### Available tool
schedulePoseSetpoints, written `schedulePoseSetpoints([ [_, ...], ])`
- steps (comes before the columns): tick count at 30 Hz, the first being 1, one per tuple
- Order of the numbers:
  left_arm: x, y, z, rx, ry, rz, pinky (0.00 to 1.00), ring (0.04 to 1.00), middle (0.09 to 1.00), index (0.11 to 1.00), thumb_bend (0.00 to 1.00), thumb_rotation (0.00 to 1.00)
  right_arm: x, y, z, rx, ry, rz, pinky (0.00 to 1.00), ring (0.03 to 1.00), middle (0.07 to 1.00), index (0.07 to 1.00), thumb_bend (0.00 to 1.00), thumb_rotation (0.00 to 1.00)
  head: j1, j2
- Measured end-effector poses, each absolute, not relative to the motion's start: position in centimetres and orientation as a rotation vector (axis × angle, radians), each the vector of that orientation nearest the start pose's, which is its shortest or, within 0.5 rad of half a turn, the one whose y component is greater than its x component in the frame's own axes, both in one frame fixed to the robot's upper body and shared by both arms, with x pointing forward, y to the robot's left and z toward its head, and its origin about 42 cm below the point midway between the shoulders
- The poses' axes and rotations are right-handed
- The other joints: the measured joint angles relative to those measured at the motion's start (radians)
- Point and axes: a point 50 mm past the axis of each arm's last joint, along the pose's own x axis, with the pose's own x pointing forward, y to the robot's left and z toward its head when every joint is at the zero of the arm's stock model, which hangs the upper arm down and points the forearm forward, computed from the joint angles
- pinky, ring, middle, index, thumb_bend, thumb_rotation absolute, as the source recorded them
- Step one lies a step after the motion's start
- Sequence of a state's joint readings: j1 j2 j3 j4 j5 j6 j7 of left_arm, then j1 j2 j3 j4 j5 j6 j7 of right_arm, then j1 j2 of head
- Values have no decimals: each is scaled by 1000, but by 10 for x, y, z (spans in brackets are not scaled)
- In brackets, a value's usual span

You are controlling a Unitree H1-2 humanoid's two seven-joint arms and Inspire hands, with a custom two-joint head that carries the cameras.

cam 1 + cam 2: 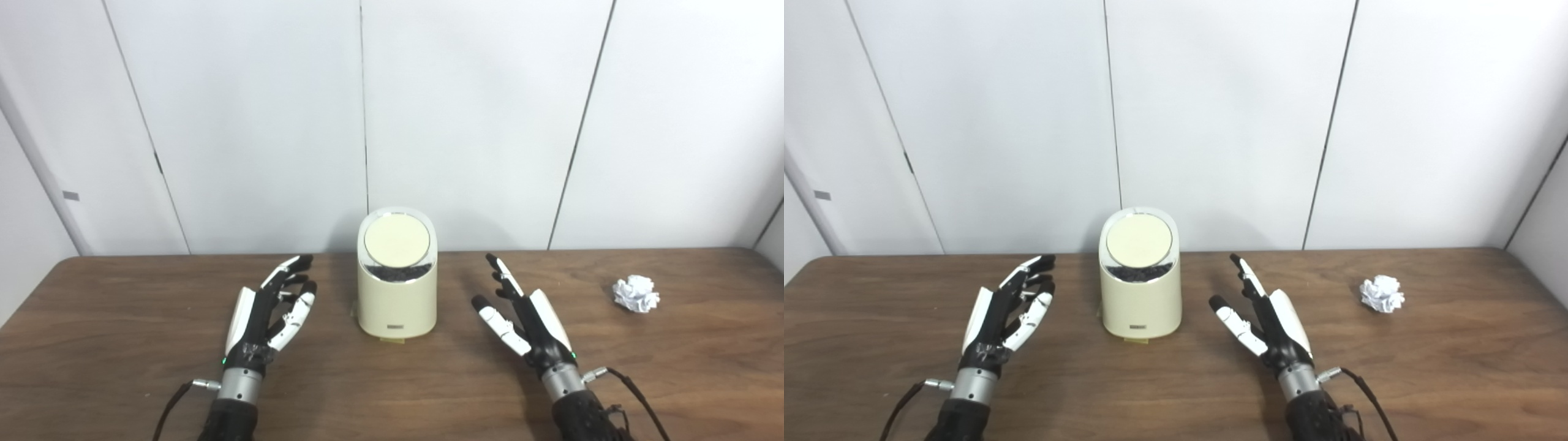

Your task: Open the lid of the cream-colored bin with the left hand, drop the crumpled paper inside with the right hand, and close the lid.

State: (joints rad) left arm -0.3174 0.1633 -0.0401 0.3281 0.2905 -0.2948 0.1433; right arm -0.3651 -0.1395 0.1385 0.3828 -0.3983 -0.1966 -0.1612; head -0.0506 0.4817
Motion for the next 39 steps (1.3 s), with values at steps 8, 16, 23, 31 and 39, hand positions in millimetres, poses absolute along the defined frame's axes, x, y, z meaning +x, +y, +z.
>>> schedulePoseSetpoints([
  [8,405,230,169,460,-291,5,782,878,902,902,605,592,396,-203,124,-557,-239,74,858,936,967,953,494,976,-3,6],
  [16,435,201,216,439,-351,4,786,889,914,900,691,625,396,-200,124,-551,-238,74,860,935,964,951,496,959,-6,8],
  [23,441,187,221,447,-328,-8,735,854,885,897,757,624,396,-200,124,-553,-236,74,858,935,963,949,493,955,-5,8],
  [31,449,176,233,517,-291,-14,698,823,880,890,870,496,397,-200,124,-551,-236,74,854,931,958,943,489,942,-8,9],
  [39,450,165,234,700,-300,-30,509,692,866,882,967,417,397,-199,124,-548,-231,75,854,930,956,939,465,914,-11,9],
])
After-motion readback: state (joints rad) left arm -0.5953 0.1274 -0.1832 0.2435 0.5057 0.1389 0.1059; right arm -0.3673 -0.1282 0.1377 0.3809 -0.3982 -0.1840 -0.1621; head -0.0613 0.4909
